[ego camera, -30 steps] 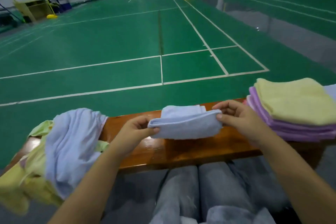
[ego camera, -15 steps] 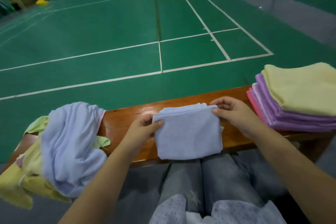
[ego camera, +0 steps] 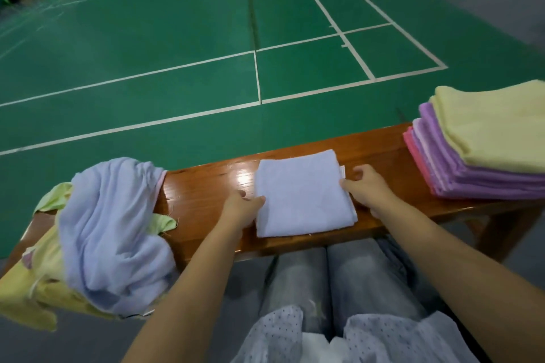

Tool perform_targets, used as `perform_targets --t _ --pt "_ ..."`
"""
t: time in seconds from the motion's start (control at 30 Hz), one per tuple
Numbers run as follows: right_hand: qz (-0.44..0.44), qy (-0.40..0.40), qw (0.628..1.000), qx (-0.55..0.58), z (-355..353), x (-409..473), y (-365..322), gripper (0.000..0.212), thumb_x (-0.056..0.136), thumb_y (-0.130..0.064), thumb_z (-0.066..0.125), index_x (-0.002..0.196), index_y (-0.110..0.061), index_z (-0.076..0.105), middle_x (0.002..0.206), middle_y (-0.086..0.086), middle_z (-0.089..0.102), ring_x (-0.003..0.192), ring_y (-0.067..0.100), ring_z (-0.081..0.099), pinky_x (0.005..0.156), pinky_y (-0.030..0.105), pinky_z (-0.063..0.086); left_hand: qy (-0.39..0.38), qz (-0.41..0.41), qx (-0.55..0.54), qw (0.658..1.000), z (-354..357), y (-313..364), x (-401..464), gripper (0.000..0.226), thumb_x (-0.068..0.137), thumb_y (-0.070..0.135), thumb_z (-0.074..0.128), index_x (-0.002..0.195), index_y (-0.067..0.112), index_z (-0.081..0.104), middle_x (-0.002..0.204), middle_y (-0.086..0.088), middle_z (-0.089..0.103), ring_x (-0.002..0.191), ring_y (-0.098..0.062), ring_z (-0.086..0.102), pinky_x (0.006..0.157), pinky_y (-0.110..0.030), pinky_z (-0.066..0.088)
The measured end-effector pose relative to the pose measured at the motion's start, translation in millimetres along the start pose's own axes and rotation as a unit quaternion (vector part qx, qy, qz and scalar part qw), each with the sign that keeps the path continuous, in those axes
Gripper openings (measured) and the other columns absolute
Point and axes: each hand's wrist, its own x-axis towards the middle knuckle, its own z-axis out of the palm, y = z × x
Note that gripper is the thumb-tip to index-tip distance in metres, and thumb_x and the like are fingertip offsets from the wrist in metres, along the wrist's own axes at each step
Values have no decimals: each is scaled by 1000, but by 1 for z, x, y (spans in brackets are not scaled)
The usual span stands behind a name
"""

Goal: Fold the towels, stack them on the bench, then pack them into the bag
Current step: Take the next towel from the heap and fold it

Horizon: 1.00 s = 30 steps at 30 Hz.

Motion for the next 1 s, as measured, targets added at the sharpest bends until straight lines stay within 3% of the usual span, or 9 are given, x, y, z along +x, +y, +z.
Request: perform_targets --t 0.07,0.23,0.3,0.4,0.47,0.57,0.7,0.8,1.0 --pt "-4 -2 1000 9 8 -6 3 58 90 -24 62 140 -8 35 140 13 43 123 30 46 94 41 44 -7 -10 -8 1000 5 -5 -8 63 92 32 62 143 7 36 136 -9 49 117 -28 51 90 -36 50" --pt "22 -44 999 9 14 -17 4 60 86 -22 68 133 -2 38 132 16 49 114 33 52 87 44 50 -47 -12 -32 998 10 -14 -18 34 90 21 64 119 6 54 98 -3 61 86 -20 59 66 -28 51" --pt "40 -64 997 30 12 -19 7 56 85 -19 69 130 2 42 128 18 52 106 31 56 78 41 51 -90 -28 -66 993 4 -20 -19 25 85 12 69 108 5 61 92 -4 67 83 -20 64 64 -29 52" --pt "61 -99 992 53 8 -24 10 46 86 -19 67 124 4 50 114 16 59 89 26 57 59 30 46 -140 -59 -114 982 -4 -23 -23 22 82 11 73 100 5 63 100 -10 70 89 -24 67 68 -33 55" --pt "67 -124 987 76 7 -29 11 39 88 -18 65 119 3 54 100 12 60 80 24 58 56 29 46 -139 -65 -136 979 -5 -19 -25 24 85 20 72 99 4 63 99 -12 70 88 -24 67 65 -32 54" --pt "54 -131 985 102 6 -32 13 33 90 -18 63 116 0 56 99 11 60 80 23 59 58 29 48 -149 -85 -175 969 -3 -11 -29 31 88 30 68 102 4 63 98 -13 70 88 -27 66 64 -33 54" --pt "-17 -89 993 73 -1 -36 8 20 89 -21 57 107 -11 55 105 9 60 82 20 57 57 26 44 -172 -93 -205 959 -3 -3 -34 32 89 25 66 116 9 61 106 -11 69 87 -23 64 60 -30 53" --pt "-69 -66 994 56 -19 -40 -3 18 89 -23 54 103 -13 58 100 6 61 82 17 57 62 28 42 -202 -87 -247 944 -4 5 -39 35 89 24 64 120 9 59 116 -12 68 96 -25 65 69 -32 57" --pt "-121 -78 985 93 -82 -52 -26 16 89 -17 53 105 -16 56 97 3 62 88 18 60 71 32 49 -242 -15 -292 925 9 37 -57 39 88 26 64 124 10 59 116 -14 67 98 -28 63 72 -33 57"
